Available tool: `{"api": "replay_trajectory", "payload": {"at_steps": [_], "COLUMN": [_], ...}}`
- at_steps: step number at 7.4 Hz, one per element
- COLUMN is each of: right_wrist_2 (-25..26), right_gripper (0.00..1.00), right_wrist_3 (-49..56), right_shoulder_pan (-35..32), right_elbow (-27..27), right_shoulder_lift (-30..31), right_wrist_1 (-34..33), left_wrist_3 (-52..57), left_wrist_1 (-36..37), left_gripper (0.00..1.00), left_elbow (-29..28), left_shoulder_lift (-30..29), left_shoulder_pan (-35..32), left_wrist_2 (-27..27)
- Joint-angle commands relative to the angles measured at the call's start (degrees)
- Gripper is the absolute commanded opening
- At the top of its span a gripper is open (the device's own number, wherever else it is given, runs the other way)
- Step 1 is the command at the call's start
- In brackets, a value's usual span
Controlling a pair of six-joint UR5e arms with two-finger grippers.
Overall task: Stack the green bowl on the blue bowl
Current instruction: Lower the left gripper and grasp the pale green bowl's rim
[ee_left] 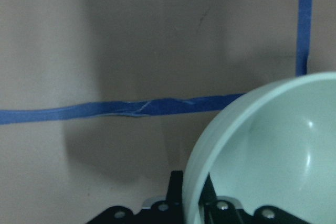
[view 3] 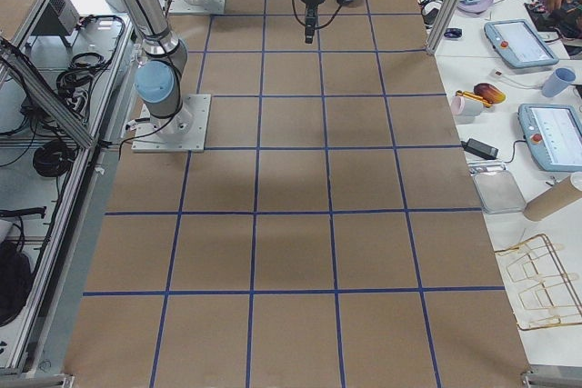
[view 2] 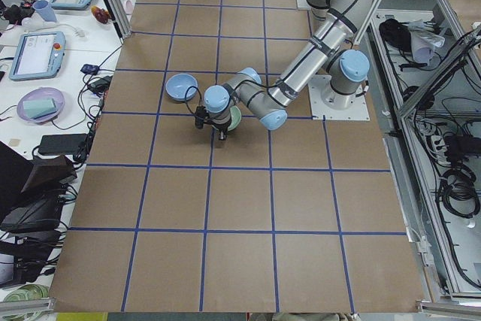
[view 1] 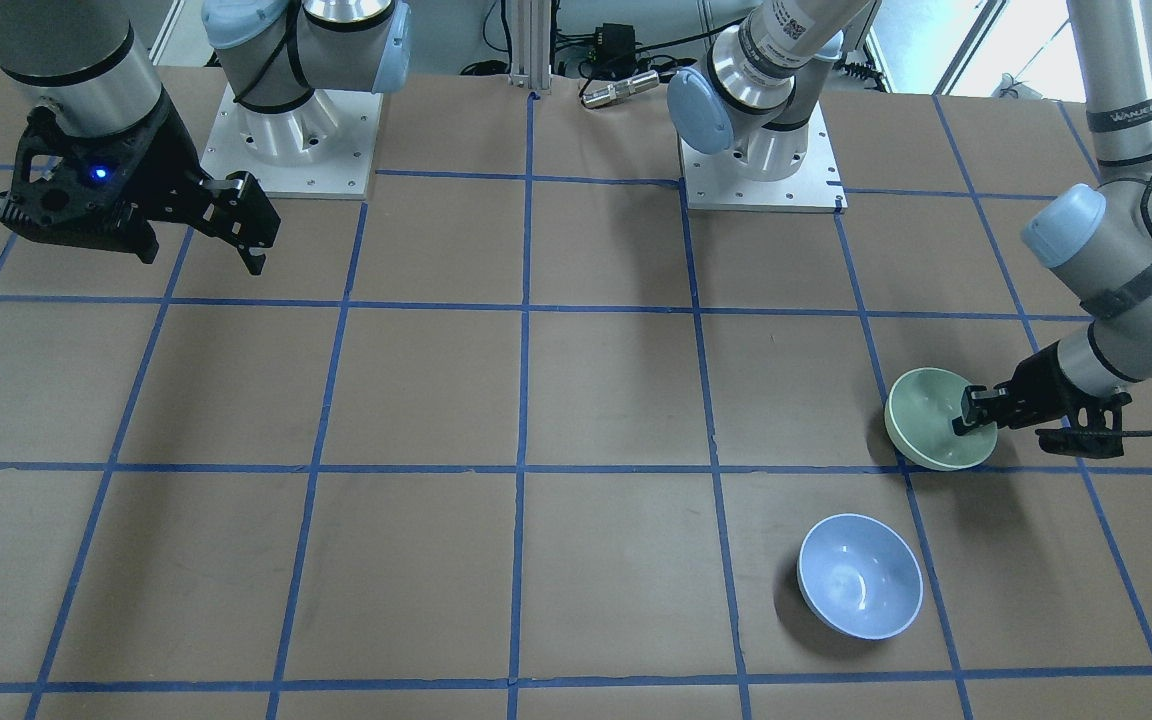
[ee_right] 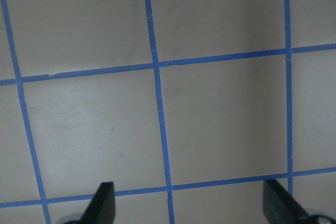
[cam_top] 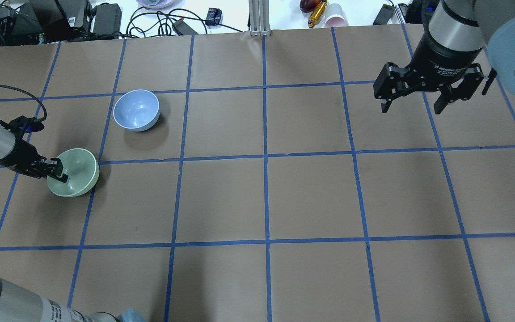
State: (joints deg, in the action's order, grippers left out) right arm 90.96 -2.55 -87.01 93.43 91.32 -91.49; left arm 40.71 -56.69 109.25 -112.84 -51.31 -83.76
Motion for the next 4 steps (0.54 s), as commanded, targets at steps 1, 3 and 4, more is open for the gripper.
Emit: {"api": "replay_trajectory", "payload": {"at_steps": [1,3,4], "right_wrist_2": [0.0,0.0,0.0], "right_gripper": [1.0,1.0,1.0], "right_wrist_3": [0.0,0.0,0.0], "right_shoulder_pan": [0.0,0.0,0.0], "right_elbow": [0.0,0.0,0.0], "right_shoulder_lift": [0.0,0.0,0.0], "right_wrist_1": [0.0,0.0,0.0], "left_wrist_3": [0.16,0.68,0.95], "left_wrist_1": [-0.09,-0.88,-3.14], "left_gripper": [0.0,0.0,0.0], "left_elbow": [-0.61,-2.54,-3.42], "left_shoulder_lift": [0.68,2.18,2.88], "left_shoulder_pan": [0.16,1.64,3.74], "left_wrist_2": [0.0,3.92,6.31]}}
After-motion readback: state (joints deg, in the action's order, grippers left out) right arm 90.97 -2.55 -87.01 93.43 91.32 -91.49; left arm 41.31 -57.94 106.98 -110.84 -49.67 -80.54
